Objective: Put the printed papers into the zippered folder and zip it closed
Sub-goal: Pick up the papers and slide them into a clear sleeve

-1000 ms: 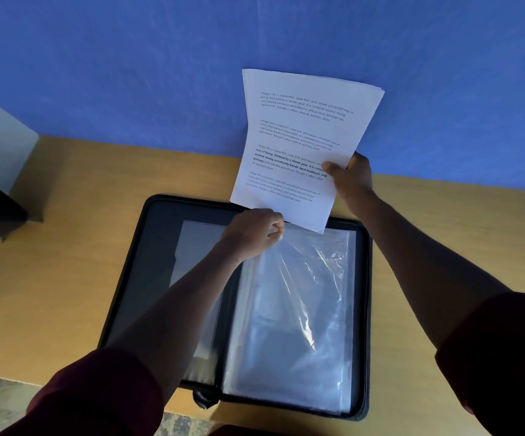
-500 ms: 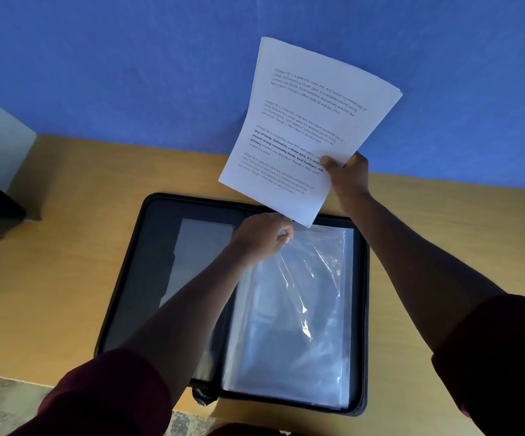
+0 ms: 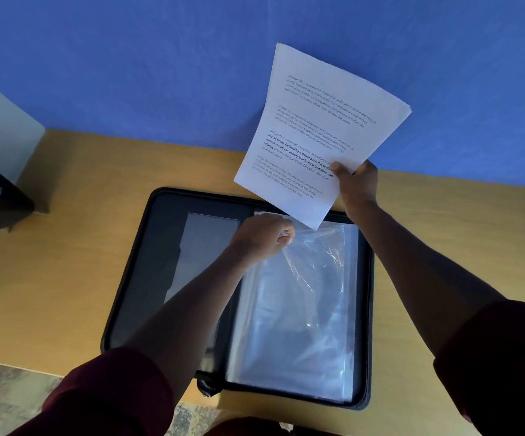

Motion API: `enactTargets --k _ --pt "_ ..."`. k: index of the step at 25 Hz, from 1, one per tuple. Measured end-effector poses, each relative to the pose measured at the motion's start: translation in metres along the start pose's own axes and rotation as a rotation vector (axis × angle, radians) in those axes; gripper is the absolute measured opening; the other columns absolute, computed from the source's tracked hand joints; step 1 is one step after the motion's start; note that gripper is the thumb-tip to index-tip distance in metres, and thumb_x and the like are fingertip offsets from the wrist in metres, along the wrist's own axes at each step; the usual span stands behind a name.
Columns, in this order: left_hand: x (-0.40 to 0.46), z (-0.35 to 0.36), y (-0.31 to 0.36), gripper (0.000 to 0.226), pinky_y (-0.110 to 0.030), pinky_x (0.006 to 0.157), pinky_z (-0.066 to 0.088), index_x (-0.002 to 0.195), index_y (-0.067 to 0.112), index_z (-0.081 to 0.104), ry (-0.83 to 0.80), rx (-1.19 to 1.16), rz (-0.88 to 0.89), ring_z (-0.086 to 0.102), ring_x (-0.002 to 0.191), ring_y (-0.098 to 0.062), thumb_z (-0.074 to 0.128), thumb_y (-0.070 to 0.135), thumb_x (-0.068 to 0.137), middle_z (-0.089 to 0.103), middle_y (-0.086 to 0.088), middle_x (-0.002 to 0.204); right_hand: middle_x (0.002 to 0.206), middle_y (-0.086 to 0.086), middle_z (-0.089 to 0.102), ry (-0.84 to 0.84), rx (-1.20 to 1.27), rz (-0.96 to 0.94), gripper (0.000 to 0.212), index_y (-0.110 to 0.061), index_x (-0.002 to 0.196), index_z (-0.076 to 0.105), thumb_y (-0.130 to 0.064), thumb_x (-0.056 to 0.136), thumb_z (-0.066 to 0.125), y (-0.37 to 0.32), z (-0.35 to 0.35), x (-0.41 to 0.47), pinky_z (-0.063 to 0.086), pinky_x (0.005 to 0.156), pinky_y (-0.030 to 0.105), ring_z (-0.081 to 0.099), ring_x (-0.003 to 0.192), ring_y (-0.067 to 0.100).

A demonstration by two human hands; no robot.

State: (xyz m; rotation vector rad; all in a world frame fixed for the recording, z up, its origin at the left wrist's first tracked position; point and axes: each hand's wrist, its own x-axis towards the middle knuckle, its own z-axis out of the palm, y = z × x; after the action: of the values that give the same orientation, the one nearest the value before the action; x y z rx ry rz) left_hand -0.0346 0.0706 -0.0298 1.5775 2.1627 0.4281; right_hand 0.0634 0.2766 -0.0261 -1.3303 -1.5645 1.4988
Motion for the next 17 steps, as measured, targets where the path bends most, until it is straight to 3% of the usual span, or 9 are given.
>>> enactTargets --k 6,10,13,17 --pt "0.003 -0.003 -0.002 0.010 -0.033 0.070 0.053 0.089 0.022 0.069 0.000 -0.014 0.002 0.064 0.079 -0.020 0.060 0.021 0.089 0.069 0.004 0.086 0.107 0.007 0.073 -0.031 -0.071 0.004 0.035 -0.008 0.112 0.066 -0.019 0.080 0.076 0.009 -0.002 0.001 0.058 0.085 0.035 0.070 0.097 0.022" --pt "0.007 -0.004 -0.006 0.008 -0.033 0.070 0.053 0.091 0.021 0.070 -0.024 -0.053 -0.018 0.065 0.081 -0.019 0.062 0.019 0.089 0.069 0.003 0.088 0.109 0.007 0.072 -0.094 -0.106 -0.027 0.034 -0.004 0.115 0.065 -0.011 0.083 0.075 0.006 -0.018 0.006 0.054 0.071 0.016 0.069 0.090 0.013" --pt "0.008 -0.005 -0.010 0.007 -0.028 0.070 0.052 0.093 0.023 0.069 -0.029 -0.074 -0.037 0.065 0.082 -0.014 0.066 0.020 0.087 0.070 0.005 0.091 0.108 0.006 0.071 -0.139 -0.131 -0.055 0.032 -0.002 0.116 0.065 -0.006 0.085 0.072 0.003 -0.032 0.011 0.053 0.067 0.011 0.067 0.080 -0.003" --pt "0.006 -0.011 -0.018 0.008 -0.026 0.070 0.049 0.094 0.019 0.069 -0.002 -0.068 -0.064 0.064 0.082 -0.013 0.069 0.018 0.086 0.068 0.005 0.093 0.106 0.004 0.072 -0.195 -0.167 -0.062 0.029 -0.007 0.113 0.067 -0.008 0.085 0.072 0.002 -0.041 0.019 0.057 0.088 0.033 0.070 0.092 0.014"
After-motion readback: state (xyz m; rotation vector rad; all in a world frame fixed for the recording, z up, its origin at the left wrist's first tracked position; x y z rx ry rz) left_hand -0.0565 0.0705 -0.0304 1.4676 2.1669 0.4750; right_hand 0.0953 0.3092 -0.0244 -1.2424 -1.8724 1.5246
